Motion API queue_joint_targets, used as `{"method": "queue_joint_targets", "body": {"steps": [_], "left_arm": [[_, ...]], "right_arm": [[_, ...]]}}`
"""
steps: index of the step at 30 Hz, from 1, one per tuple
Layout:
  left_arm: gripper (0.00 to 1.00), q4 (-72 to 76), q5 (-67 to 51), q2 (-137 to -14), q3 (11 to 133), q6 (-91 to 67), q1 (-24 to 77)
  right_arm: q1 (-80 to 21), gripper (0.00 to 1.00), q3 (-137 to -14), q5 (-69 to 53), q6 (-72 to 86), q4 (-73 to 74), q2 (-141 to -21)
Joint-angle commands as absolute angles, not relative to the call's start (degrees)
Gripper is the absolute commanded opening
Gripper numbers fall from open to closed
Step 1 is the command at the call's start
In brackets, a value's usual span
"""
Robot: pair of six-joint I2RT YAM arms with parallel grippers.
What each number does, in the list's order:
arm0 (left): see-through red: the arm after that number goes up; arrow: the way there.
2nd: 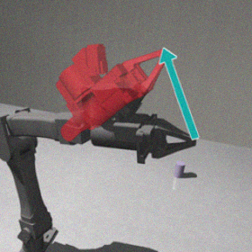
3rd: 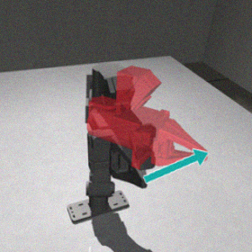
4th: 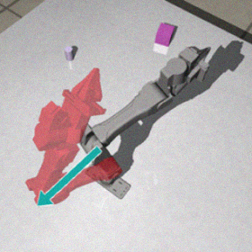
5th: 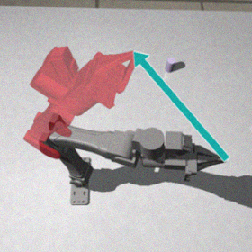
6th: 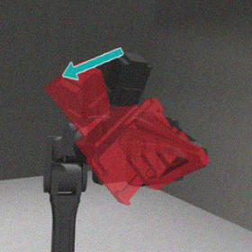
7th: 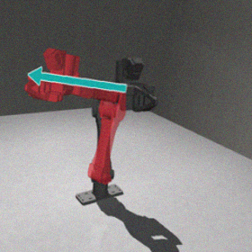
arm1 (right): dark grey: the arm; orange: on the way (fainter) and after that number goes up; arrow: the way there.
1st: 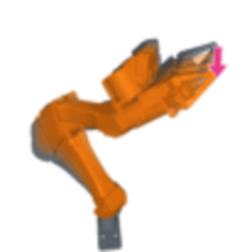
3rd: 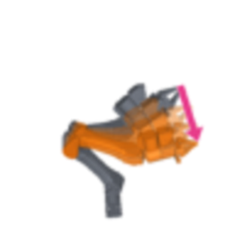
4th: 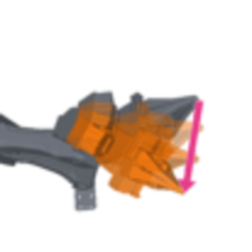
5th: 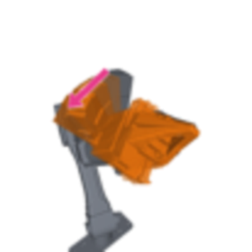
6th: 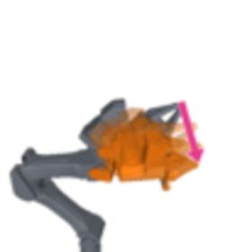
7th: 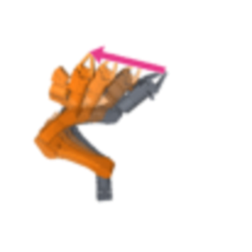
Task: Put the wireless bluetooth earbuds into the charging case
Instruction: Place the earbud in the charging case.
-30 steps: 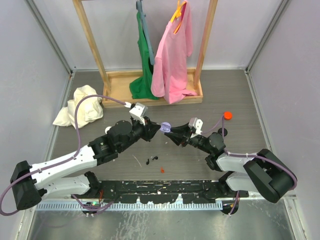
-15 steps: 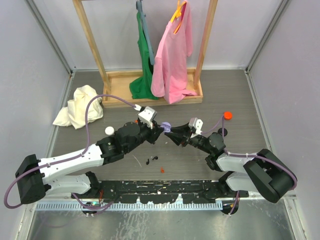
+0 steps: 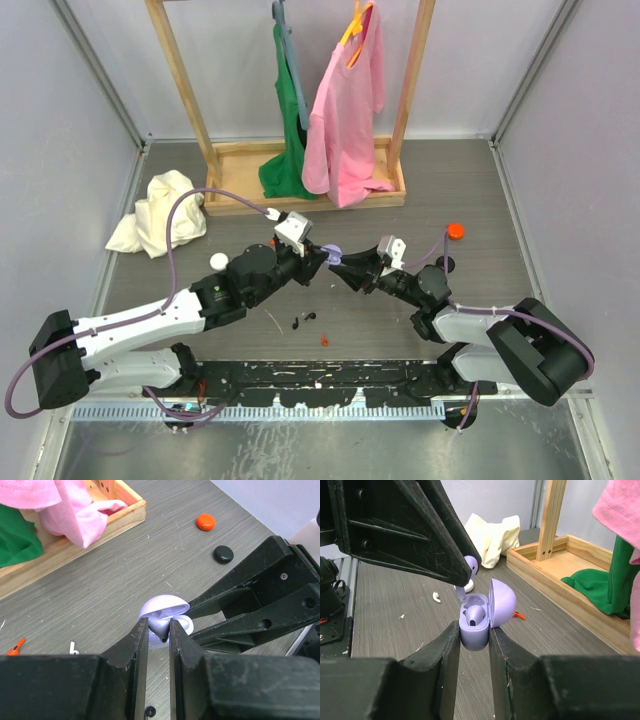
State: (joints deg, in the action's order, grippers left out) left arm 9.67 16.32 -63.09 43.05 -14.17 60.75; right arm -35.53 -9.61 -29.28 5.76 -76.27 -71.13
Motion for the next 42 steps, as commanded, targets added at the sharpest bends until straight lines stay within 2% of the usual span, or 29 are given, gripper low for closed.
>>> {"method": "queue_joint_targets", "body": {"steps": [1,22,36,42], "left_arm": [[0.10,13.5,18.1,-62.1,45.8,-12.6,61.0],[0.11,12.8,17.1,-65.5,46.0,-14.0,61.0],[0.18,6.8,19.4,-66.4,47.5,-15.9,61.1],[0.30,5.0,18.6,-65.4,48.5,-17.4,61.0]], "right_arm": [[-35.9,0.01,-9.6,-29.6,4.4,-80.5,-69.8],[-35.9,0.01,-9.6,-30.0,4.6,-80.4,-69.3],[-35.9,0.01,-9.4,-29.8,4.7,-80.7,-69.0],[-35.9,0.01,-9.5,-30.1,4.8,-81.0,-69.4]]}}
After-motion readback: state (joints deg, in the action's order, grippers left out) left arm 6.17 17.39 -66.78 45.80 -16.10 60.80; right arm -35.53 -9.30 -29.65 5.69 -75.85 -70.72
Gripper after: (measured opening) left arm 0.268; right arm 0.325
